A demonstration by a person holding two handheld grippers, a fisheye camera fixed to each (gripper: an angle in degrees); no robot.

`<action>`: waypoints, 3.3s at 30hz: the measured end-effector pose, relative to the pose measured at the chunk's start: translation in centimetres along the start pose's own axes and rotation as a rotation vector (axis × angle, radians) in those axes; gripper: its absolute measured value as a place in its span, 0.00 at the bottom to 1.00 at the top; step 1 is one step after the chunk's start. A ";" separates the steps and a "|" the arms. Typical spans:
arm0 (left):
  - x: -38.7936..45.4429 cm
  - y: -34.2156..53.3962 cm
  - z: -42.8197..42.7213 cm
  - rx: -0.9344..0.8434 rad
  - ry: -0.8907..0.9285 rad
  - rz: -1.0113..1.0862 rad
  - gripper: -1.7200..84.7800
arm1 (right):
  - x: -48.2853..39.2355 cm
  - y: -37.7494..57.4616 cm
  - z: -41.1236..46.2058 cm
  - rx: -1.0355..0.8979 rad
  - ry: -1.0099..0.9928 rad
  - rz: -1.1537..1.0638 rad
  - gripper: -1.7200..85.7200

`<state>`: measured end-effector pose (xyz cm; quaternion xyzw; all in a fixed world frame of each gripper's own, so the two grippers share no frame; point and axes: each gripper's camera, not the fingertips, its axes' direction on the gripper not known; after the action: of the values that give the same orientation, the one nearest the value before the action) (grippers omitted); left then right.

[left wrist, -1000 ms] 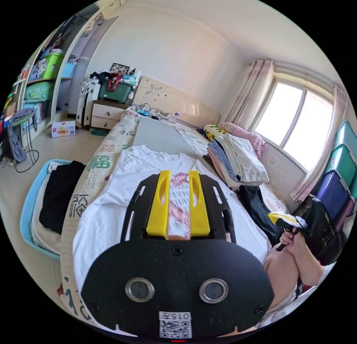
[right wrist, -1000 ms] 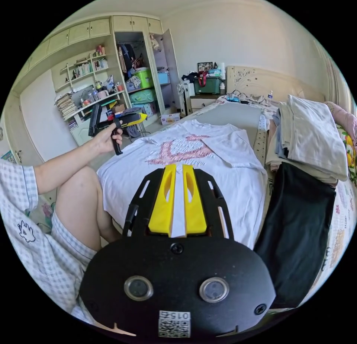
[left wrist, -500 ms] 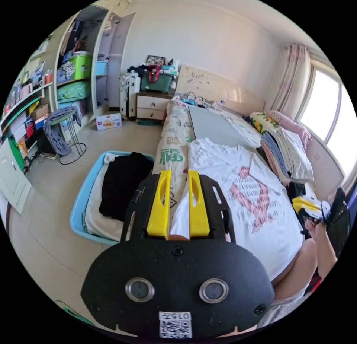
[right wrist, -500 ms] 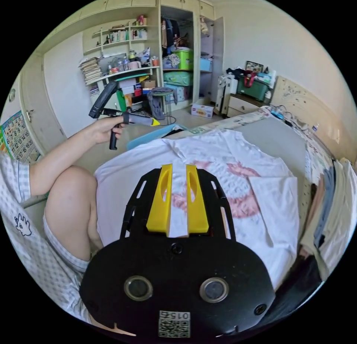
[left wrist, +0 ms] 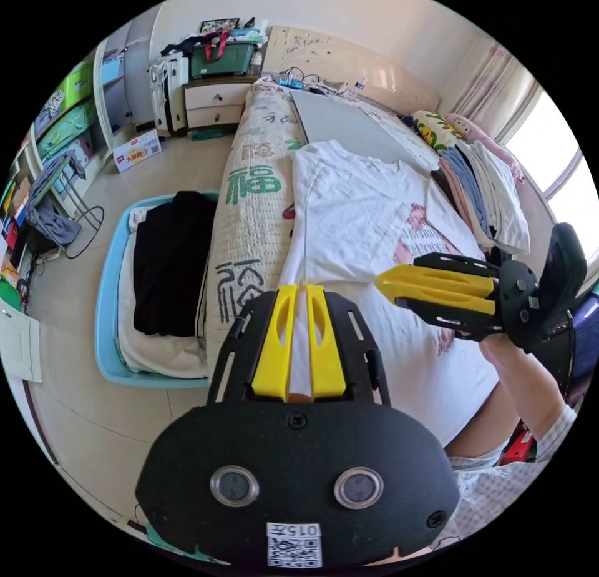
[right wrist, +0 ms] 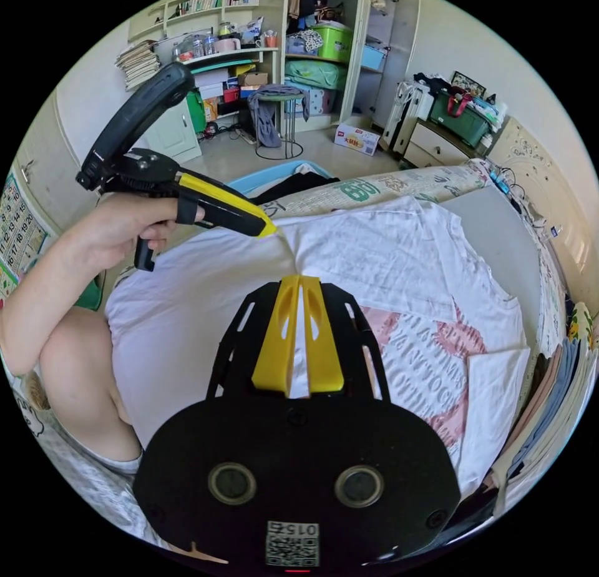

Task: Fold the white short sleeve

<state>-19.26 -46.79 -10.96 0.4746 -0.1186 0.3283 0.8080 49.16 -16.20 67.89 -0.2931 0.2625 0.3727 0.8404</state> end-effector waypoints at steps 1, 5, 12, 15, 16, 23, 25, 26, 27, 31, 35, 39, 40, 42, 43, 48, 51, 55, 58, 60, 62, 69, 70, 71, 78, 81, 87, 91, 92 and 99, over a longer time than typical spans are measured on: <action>0.1 -0.1 -0.1 0.008 -0.004 0.007 0.02 | 0.3 -0.7 -0.7 -0.001 0.003 -0.003 0.02; 0.0 -0.6 0.7 -0.006 -0.013 -0.002 0.01 | 1.2 -2.4 -2.9 -0.021 0.013 -0.027 0.01; -0.9 -0.9 2.3 -0.016 0.043 -0.052 0.01 | 4.2 -4.1 -5.7 -0.053 -0.035 -0.024 0.01; -0.9 -1.1 2.4 -0.026 0.050 -0.053 0.01 | 5.4 -4.2 -6.9 -0.059 -0.056 -0.013 0.01; -0.7 -1.1 2.4 -0.035 0.034 -0.052 0.01 | 6.0 -4.0 -7.2 -0.075 -0.067 -0.005 0.02; 2.0 -1.2 -1.1 0.061 -0.091 0.013 0.02 | 18.2 0.6 -13.8 0.085 -0.083 0.317 0.07; 4.0 -1.5 -1.8 0.111 -0.030 0.075 0.04 | 21.3 1.5 -15.1 0.118 -0.024 0.404 0.09; 5.4 -1.8 -1.7 0.132 0.008 0.120 0.06 | 23.1 1.7 -15.3 0.116 -0.018 0.453 0.10; 6.1 -2.0 -1.4 0.134 0.026 0.143 0.07 | 23.8 1.8 -15.2 0.109 -0.021 0.469 0.10; 9.7 -3.6 3.0 0.009 0.114 0.238 0.09 | 26.4 1.0 -12.8 0.000 -0.011 0.516 0.10; 11.5 -3.5 6.1 -0.075 -0.006 0.290 0.07 | 25.9 -0.1 -11.0 -0.049 0.003 0.475 0.08; 11.6 -3.2 6.7 -0.065 -0.015 0.295 0.04 | 24.1 -0.2 -10.8 -0.072 0.115 0.365 0.03; 11.4 -3.2 6.8 -0.066 -0.005 0.289 0.03 | 23.8 -0.1 -10.8 -0.076 0.126 0.348 0.02; 11.0 -3.2 7.1 -0.073 0.017 0.274 0.03 | 23.6 0.2 -10.7 -0.078 0.129 0.336 0.02; 10.8 -3.1 7.2 -0.079 0.032 0.266 0.02 | 23.5 0.4 -10.6 -0.079 0.125 0.336 0.01; 11.1 -2.7 8.0 -0.089 0.007 0.269 0.02 | 23.0 1.8 -9.9 -0.053 0.104 0.372 0.02; 12.0 -2.0 8.4 -0.079 -0.048 0.318 0.02 | 22.2 2.1 -9.3 -0.066 0.115 0.364 0.02; 12.6 -0.8 8.9 -0.060 -0.109 0.375 0.02 | 19.4 2.4 -7.8 -0.092 0.207 0.293 0.02; 11.7 -0.2 9.1 -0.052 -0.098 0.380 0.02 | 17.2 3.4 -6.5 -0.074 0.269 0.240 0.04; 10.3 0.0 8.9 -0.069 -0.049 0.345 0.03 | 17.2 4.1 -6.2 -0.072 0.253 0.260 0.07; 7.2 0.3 7.8 -0.067 0.071 0.228 0.04 | 18.4 5.2 -6.5 -0.119 0.268 0.335 0.13; 1.1 -3.4 2.6 0.202 0.171 0.046 0.07 | 25.4 13.6 -11.0 0.024 0.223 0.522 0.14; 0.4 -5.6 2.8 0.223 0.152 0.046 0.07 | 26.8 15.2 -11.4 0.056 0.230 0.550 0.13; -0.4 -7.5 3.4 0.255 0.133 0.039 0.07 | 28.0 16.6 -11.5 0.074 0.245 0.567 0.13; -5.8 -17.2 13.2 0.192 0.099 -0.008 0.09 | 32.9 19.8 -7.6 0.061 0.283 0.595 0.13; -8.8 -19.5 17.6 0.149 0.116 -0.041 0.11 | 34.8 19.2 -5.0 0.044 0.309 0.608 0.14; -12.2 -22.1 23.3 0.136 0.247 -0.013 0.11 | 37.0 17.4 0.3 0.027 0.297 0.591 0.15; -12.2 -23.6 25.7 0.067 0.297 0.046 0.08 | 37.2 16.8 5.3 -0.075 0.261 0.598 0.13; -12.0 -23.9 26.2 0.044 0.296 0.062 0.05 | 37.0 16.8 5.9 -0.065 0.265 0.608 0.11; -9.9 -23.5 24.8 0.080 0.188 0.173 0.02 | 34.5 16.7 7.5 -0.061 0.256 0.579 0.02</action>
<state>-8.67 -79.77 -19.22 0.4618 -0.0698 0.4443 0.7645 57.91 14.46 45.32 -0.2757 0.4274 0.5640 0.6505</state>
